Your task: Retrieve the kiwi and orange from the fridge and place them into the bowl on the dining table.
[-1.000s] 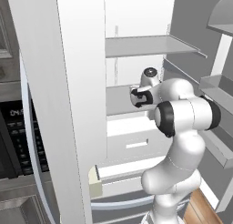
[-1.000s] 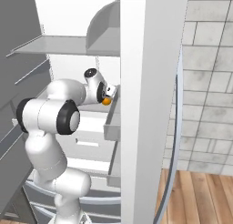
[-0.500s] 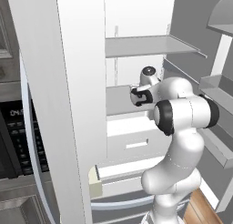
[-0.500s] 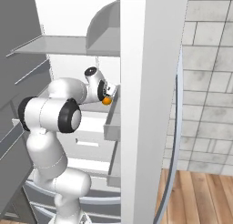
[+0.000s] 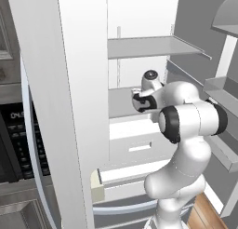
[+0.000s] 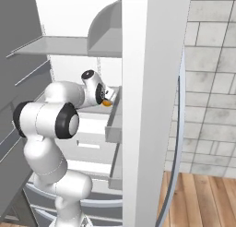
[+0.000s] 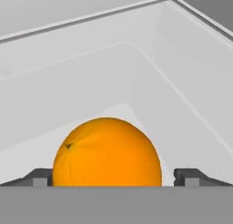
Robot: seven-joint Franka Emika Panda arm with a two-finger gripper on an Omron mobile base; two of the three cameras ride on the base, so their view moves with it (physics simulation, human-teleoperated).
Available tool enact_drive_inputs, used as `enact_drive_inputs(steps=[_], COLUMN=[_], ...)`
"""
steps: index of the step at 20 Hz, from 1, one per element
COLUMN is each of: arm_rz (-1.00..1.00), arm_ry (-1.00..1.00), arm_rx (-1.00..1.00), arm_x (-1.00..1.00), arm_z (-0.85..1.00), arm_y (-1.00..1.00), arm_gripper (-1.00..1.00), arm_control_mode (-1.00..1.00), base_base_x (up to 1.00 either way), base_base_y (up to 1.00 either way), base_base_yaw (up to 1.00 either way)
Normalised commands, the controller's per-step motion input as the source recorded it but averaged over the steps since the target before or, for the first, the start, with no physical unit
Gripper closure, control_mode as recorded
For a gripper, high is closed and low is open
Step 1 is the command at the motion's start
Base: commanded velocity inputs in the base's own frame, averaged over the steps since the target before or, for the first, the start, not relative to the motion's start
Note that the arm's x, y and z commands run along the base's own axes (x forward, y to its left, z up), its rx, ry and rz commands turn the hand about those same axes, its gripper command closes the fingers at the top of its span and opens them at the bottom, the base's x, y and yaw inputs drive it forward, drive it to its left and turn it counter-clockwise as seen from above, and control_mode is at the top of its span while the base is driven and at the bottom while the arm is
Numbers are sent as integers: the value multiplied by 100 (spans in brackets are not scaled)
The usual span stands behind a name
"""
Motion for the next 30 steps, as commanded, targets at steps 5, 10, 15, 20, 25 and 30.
enact_drive_inputs(steps=[5,10,15,20,25,30], arm_rz=[0,0,0,9,25,37], arm_ry=[0,0,-4,-6,-2,0], arm_rx=[0,0,0,0,0,0], arm_x=[0,9,-46,-100,-100,-100], arm_z=[-44,-37,-8,7,37,76], arm_y=[0,0,-2,-2,9,17], arm_gripper=[100,100,100,100,100,100], arm_control_mode=[-100,-100,-100,-100,-100,-100], base_base_x=[0,0,0,0,0,0], base_base_y=[0,0,0,0,0,0], base_base_yaw=[0,0,0,0,0,0])
